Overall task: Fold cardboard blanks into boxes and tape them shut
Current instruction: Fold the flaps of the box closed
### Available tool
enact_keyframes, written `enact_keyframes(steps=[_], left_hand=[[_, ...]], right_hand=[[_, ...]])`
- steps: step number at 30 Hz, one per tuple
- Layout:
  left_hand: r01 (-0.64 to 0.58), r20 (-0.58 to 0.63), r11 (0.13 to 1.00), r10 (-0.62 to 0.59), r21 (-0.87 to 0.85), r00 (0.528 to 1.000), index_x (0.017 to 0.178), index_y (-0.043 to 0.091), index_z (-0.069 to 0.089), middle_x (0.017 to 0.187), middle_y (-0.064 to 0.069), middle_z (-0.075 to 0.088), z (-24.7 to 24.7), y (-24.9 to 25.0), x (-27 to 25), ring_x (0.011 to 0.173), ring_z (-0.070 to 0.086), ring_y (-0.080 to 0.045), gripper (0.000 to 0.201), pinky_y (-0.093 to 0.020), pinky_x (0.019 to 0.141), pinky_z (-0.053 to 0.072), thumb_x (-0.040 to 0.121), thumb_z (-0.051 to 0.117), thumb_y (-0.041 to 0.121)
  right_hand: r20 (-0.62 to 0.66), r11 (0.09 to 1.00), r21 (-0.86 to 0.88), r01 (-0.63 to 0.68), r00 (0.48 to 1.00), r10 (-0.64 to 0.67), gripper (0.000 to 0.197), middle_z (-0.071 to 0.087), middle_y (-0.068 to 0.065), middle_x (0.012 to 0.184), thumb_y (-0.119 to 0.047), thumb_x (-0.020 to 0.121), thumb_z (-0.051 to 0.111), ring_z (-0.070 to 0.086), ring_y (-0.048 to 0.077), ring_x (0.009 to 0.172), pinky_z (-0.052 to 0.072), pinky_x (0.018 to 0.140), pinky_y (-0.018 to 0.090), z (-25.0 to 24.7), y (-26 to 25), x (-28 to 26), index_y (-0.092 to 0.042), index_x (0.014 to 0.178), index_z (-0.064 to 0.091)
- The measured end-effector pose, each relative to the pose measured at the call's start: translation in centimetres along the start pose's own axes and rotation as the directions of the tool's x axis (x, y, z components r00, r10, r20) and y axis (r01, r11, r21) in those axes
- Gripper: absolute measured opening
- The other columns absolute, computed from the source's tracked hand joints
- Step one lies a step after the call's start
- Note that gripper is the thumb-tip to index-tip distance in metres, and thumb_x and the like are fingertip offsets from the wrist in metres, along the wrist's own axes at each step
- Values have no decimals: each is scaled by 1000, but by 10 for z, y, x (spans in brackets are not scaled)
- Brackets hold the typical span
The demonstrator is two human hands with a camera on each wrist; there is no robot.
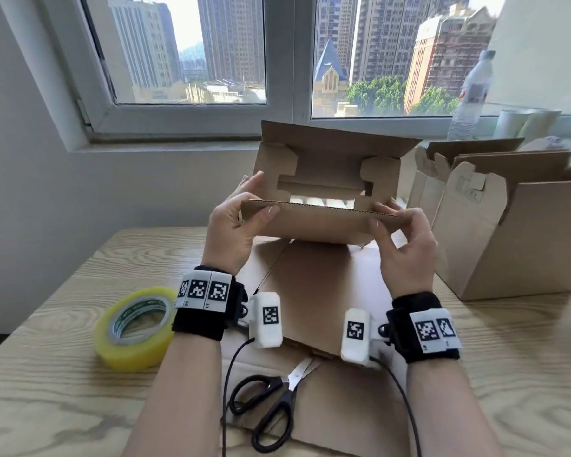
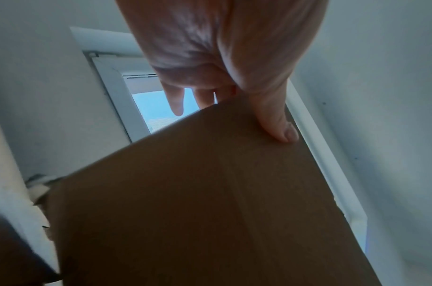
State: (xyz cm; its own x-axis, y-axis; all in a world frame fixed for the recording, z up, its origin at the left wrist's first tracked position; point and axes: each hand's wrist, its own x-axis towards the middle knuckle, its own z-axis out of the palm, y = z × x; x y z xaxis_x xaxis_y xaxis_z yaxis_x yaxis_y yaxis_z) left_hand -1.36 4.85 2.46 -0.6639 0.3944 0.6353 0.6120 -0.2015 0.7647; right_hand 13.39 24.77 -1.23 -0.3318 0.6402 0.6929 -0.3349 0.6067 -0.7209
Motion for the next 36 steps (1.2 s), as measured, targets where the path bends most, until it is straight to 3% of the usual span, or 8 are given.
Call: enact_keyframes(steps=[3,7,12,14,17,21,24,36], left_hand=[[8,-33,993,-11,-119,999,68,33,66,144,10,48,5,15,1,132,47,-2,15,-28,111,36,80,71,25],[-28,-51,987,20,-160,998,69,41,66,144,14,45,6,37,3,133,48,-7,9,-32,113,37,77,69,38],[-59,-125,989,42,-137,991,74,43,68,141,18,46,6,61,4,132,48,-6,10,-27,107,40,82,70,36],[22,-179,997,-36,-79,983,90,40,69,139,15,51,7,68,5,128,52,-10,8,-32,107,43,83,72,39],[177,-258,978,-144,107,955,128,16,61,123,6,61,8,75,2,118,58,-15,48,-32,103,46,86,71,38],[266,-353,905,-143,332,925,123,15,57,119,0,65,10,81,-16,110,61,-19,52,-34,93,49,83,73,45],[293,-409,877,-123,381,904,125,22,50,131,7,58,12,93,-29,112,59,-21,53,-32,93,44,82,77,35],[332,-425,759,-80,561,902,140,29,43,142,1,51,5,153,-25,121,55,-25,66,-37,97,42,83,74,38]], right_hand=[[-68,997,66,32,997,-28,18,70,-10,108,-32,86,68,64,10,113,50,91,29,3,-21,2,-34,89,51],[-115,986,135,95,990,-79,19,71,1,113,-18,90,68,65,13,109,48,89,23,0,-50,5,-30,98,55],[-156,995,85,60,987,-46,20,64,-28,84,-29,86,72,58,-7,80,45,76,18,-2,-75,23,-33,90,52],[-191,998,46,46,981,-36,21,61,-21,76,-36,88,73,56,-8,71,43,71,11,-2,-83,27,-26,88,54],[-211,994,-65,-90,975,74,31,59,-16,75,-49,87,68,55,-7,67,40,67,12,-1,-90,19,-20,89,57],[-274,954,-220,-201,952,138,37,63,-13,92,-55,83,70,58,8,82,39,70,20,-3,-98,1,-22,98,64],[-258,925,-301,-231,954,154,37,51,-14,109,-46,80,77,49,4,90,37,71,21,-7,-108,-8,-26,109,66],[-226,889,-437,-135,973,37,50,48,-5,131,-39,84,75,48,6,93,41,74,26,-29,-160,3,-29,129,59]])
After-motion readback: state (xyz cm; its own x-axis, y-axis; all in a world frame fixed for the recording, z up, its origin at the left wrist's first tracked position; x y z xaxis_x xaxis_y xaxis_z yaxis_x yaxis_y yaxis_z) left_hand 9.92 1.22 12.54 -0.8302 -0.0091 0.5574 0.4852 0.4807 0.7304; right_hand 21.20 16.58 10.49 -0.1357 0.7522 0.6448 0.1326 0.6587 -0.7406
